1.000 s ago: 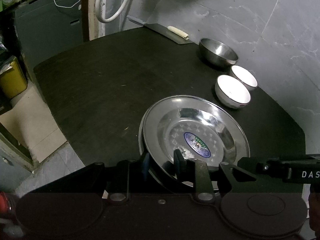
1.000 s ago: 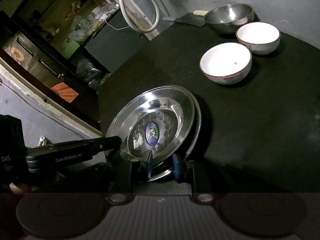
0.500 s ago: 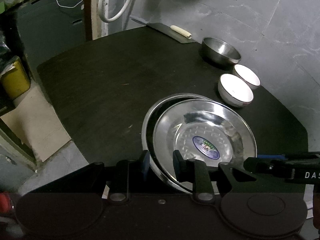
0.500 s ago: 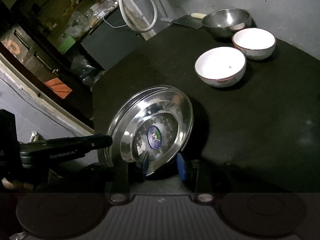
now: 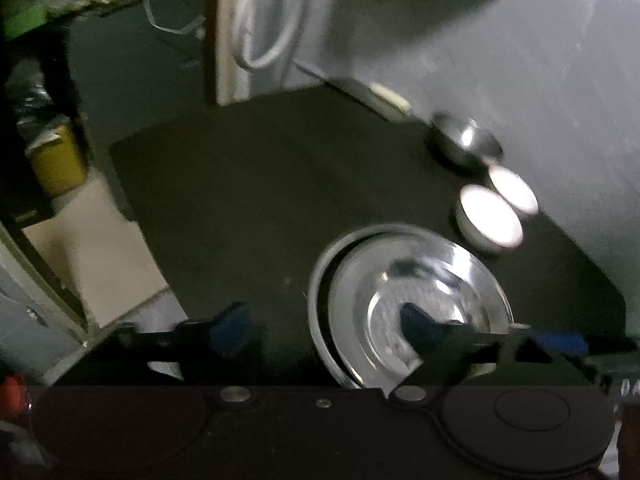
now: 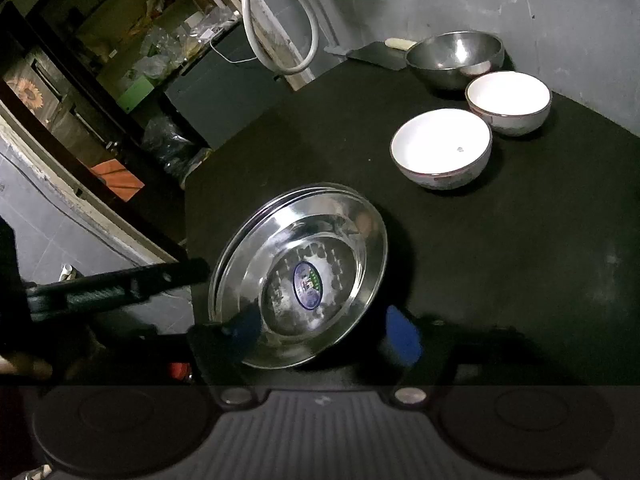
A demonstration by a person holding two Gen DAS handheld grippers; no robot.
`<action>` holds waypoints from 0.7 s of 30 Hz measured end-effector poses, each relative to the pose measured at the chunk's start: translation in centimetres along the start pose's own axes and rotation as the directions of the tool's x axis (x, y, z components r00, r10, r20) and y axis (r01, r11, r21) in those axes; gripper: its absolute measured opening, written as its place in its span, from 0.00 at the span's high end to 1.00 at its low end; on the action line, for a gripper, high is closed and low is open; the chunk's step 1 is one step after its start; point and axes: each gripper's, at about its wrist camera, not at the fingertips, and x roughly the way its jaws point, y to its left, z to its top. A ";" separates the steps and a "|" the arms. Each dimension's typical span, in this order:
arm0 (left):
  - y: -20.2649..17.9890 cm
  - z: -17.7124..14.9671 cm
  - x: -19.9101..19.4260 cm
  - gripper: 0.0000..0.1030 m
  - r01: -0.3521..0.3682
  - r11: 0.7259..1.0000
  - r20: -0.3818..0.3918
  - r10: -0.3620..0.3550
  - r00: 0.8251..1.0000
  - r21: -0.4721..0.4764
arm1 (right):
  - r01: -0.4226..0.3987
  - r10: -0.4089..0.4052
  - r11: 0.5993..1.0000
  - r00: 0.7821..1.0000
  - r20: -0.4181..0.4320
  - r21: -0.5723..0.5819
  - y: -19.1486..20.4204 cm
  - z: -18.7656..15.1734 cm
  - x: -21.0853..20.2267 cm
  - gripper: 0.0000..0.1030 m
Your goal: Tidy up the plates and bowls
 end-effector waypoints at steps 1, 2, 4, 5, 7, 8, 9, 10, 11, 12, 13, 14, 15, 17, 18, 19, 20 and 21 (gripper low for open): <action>0.1 0.1 -0.2 0.02 -0.011 1.000 0.020 0.012 1.000 -0.017 | 0.006 -0.006 1.000 1.000 0.001 -0.002 0.0 0.0 -0.1 0.16; 0.1 0.2 -0.3 0.01 -0.017 0.999 0.033 0.018 0.999 -0.032 | 0.015 -0.015 1.000 1.000 0.004 -0.003 -0.1 0.1 -0.2 0.13; 0.1 0.5 -0.2 0.01 -0.022 0.998 0.049 0.025 0.998 -0.062 | 0.034 -0.034 0.999 0.999 0.018 -0.008 -0.6 0.4 -0.6 0.10; -0.1 0.8 0.0 0.01 -0.025 0.997 0.054 0.029 0.998 -0.074 | 0.046 -0.045 0.999 0.999 0.029 -0.014 -0.8 0.6 -0.8 0.06; -0.6 1.5 0.5 0.01 -0.032 0.995 0.068 0.038 0.997 -0.099 | 0.083 -0.080 0.996 0.994 0.077 -0.032 -1.6 1.3 -1.7 0.03; -0.9 1.9 0.7 0.01 -0.029 0.994 0.077 0.037 0.996 -0.108 | 0.103 -0.098 0.994 0.990 0.104 -0.043 -2.1 1.8 -2.2 0.02; -1.4 2.4 0.9 0.01 -0.021 0.993 0.093 0.032 0.995 -0.113 | 0.125 -0.116 0.990 0.984 0.136 -0.059 -2.7 2.4 -2.7 0.02; -2.0 3.0 1.2 0.01 -0.017 0.993 0.109 0.030 0.994 -0.116 | 0.149 -0.134 0.986 0.976 0.171 -0.076 -3.3 3.1 -3.2 0.01; -2.7 3.7 1.5 0.01 -0.016 0.993 0.126 0.031 0.992 -0.120 | 0.170 -0.149 0.981 0.968 0.204 -0.089 -3.8 3.8 -3.5 0.01; -3.4 4.3 1.8 0.01 -0.013 0.992 0.143 0.031 0.989 -0.125 | 0.190 -0.162 0.977 0.957 0.239 -0.097 -4.5 4.6 -3.8 0.01; -4.2 5.1 2.3 0.01 -0.005 0.991 0.164 0.027 0.986 -0.133 | 0.203 -0.170 0.974 0.947 0.271 -0.098 -5.3 5.6 -4.0 0.01; -5.1 5.9 3.0 0.01 0.000 0.990 0.182 0.026 0.983 -0.141 | 0.210 -0.174 0.973 0.939 0.295 -0.094 -5.9 6.4 -4.1 0.01; -6.0 6.8 3.7 0.01 -0.004 0.988 0.193 0.034 0.981 -0.152 | 0.214 -0.177 0.973 0.930 0.323 -0.083 -6.9 7.5 -3.9 0.01; -8.0 8.7 5.6 0.01 -0.018 0.984 0.197 0.054 0.979 -0.177 | 0.224 -0.190 0.973 0.917 0.352 -0.059 -8.6 9.5 -3.1 0.01; -8.9 9.6 6.6 0.01 -0.020 0.982 0.199 0.059 0.978 -0.188 | 0.227 -0.195 0.972 0.914 0.356 -0.052 -9.5 10.6 -2.5 0.03; -9.8 10.5 7.8 0.01 -0.019 0.981 0.201 0.058 0.978 -0.194 | 0.226 -0.196 0.973 0.913 0.357 -0.044 -10.3 11.6 -1.9 0.05; -10.8 11.2 8.9 0.01 -0.016 0.981 0.207 0.056 0.977 -0.191 | 0.221 -0.195 0.975 0.914 0.357 -0.034 -11.1 12.5 -1.2 0.07; -11.5 11.8 9.8 0.01 -0.018 0.982 0.211 0.058 0.976 -0.189 | 0.209 -0.186 0.977 0.916 0.355 -0.029 -11.8 13.4 -0.6 0.08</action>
